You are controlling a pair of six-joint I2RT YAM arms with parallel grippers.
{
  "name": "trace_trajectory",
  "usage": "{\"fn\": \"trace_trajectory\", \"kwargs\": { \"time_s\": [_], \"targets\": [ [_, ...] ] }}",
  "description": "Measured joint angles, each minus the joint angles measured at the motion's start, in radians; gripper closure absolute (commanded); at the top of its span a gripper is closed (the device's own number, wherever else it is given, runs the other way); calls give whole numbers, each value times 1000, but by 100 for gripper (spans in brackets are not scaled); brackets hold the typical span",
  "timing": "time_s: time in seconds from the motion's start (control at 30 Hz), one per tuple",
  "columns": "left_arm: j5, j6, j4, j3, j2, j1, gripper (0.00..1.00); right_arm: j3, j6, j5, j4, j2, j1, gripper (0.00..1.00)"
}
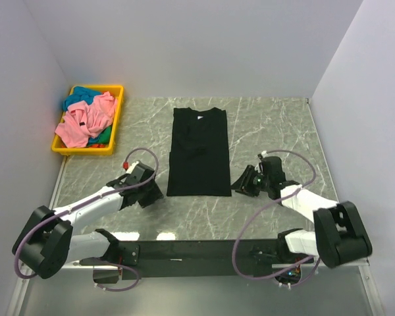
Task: Fold and stack the t-shirts
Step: Fold the tshirt
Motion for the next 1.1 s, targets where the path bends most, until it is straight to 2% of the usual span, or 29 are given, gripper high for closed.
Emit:
{"fn": "trace_trajectory", "kwargs": {
  "time_s": [0.03,0.07,0.17,0.23,0.33,0.47,0.83,0.97,1.1],
  "targets": [
    [-9,2,-26,15,-1,-4,40,25,-15,37,-54,-32,19,50],
    [-18,6,-52,34,1,-11,29,55,-28,80,-113,-60,41,48],
    [-47,16,-110,102,20,-47,14,132,-57,202,-238,-112,93,43],
    [-64,22,-133,155,51,-71,14,178,-74,278,-312,-128,127,42],
    [-90,40,-157,226,117,-93,27,224,-89,364,-402,-127,168,42],
    [-108,68,-176,295,223,-106,35,244,-96,432,-475,-119,212,42],
    [-115,130,-211,380,396,-134,40,284,-97,499,-547,-56,276,42],
    [-123,140,-217,394,412,-138,46,303,-97,515,-549,-28,291,42],
    [-130,144,-219,400,423,-139,56,313,-97,530,-552,6,311,42]
  ]
}}
